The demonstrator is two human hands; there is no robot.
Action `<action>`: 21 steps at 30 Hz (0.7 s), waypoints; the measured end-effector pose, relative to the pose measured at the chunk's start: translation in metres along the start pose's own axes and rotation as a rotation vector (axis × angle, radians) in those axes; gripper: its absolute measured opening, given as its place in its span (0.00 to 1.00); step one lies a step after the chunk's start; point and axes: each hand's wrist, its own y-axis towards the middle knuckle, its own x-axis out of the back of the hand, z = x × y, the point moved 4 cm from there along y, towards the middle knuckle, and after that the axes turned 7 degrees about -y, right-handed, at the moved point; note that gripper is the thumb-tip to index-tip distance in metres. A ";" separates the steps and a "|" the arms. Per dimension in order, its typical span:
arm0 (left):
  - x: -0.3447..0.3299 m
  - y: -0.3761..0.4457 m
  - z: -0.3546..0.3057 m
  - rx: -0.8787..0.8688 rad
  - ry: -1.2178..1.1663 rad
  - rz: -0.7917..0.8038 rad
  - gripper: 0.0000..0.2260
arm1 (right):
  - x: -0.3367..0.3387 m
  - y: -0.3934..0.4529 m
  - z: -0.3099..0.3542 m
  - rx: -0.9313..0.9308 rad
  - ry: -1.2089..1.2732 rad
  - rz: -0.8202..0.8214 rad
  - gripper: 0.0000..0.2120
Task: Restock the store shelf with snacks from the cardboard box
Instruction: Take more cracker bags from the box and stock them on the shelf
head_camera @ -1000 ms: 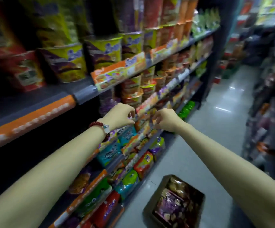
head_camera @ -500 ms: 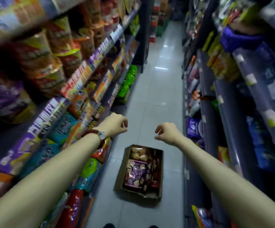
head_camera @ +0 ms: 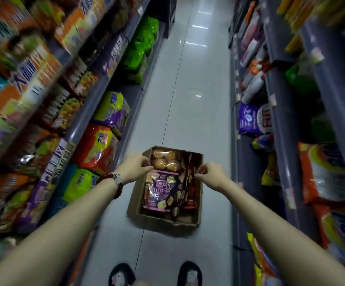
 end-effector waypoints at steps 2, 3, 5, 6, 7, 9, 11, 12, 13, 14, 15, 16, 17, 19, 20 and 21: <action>-0.028 0.012 0.025 0.033 -0.017 0.009 0.13 | -0.034 0.020 -0.014 -0.015 0.031 0.009 0.10; -0.043 0.020 0.039 0.052 -0.028 0.008 0.14 | -0.051 0.031 -0.021 -0.019 0.041 0.006 0.09; -0.072 0.035 0.064 0.090 -0.070 0.010 0.13 | -0.080 0.051 -0.033 -0.036 0.068 -0.018 0.10; -0.083 0.042 0.074 0.102 -0.101 0.008 0.12 | -0.092 0.060 -0.039 -0.050 0.089 -0.034 0.10; -0.097 0.051 0.085 0.109 -0.133 0.008 0.11 | -0.106 0.070 -0.046 -0.062 0.112 -0.050 0.11; -0.123 0.067 0.102 0.112 -0.186 0.005 0.10 | -0.132 0.089 -0.060 -0.083 0.162 -0.082 0.11; -0.147 0.083 0.115 0.102 -0.206 0.012 0.11 | -0.154 0.107 -0.075 -0.112 0.211 -0.116 0.12; -0.160 0.091 0.121 0.096 -0.223 0.022 0.12 | -0.165 0.118 -0.083 -0.127 0.224 -0.145 0.12; -0.172 0.100 0.128 0.086 -0.250 0.027 0.13 | -0.175 0.127 -0.091 -0.141 0.229 -0.182 0.12; -0.182 0.109 0.134 0.067 -0.278 0.028 0.13 | -0.183 0.137 -0.099 -0.153 0.233 -0.226 0.12; -0.192 0.118 0.139 0.048 -0.301 0.026 0.14 | -0.189 0.146 -0.107 -0.169 0.242 -0.264 0.12; -0.199 0.126 0.144 0.031 -0.320 0.019 0.13 | -0.194 0.154 -0.114 -0.184 0.255 -0.296 0.13; -0.206 0.134 0.148 0.016 -0.338 0.008 0.13 | -0.199 0.162 -0.121 -0.191 0.260 -0.319 0.13; -0.218 0.150 0.154 -0.016 -0.371 -0.011 0.11 | -0.209 0.174 -0.133 -0.203 0.280 -0.358 0.14; -0.224 0.158 0.157 -0.028 -0.380 -0.019 0.10 | -0.213 0.180 -0.139 -0.209 0.295 -0.378 0.14; -0.227 0.163 0.159 -0.031 -0.388 -0.029 0.10 | -0.217 0.185 -0.144 -0.213 0.312 -0.391 0.14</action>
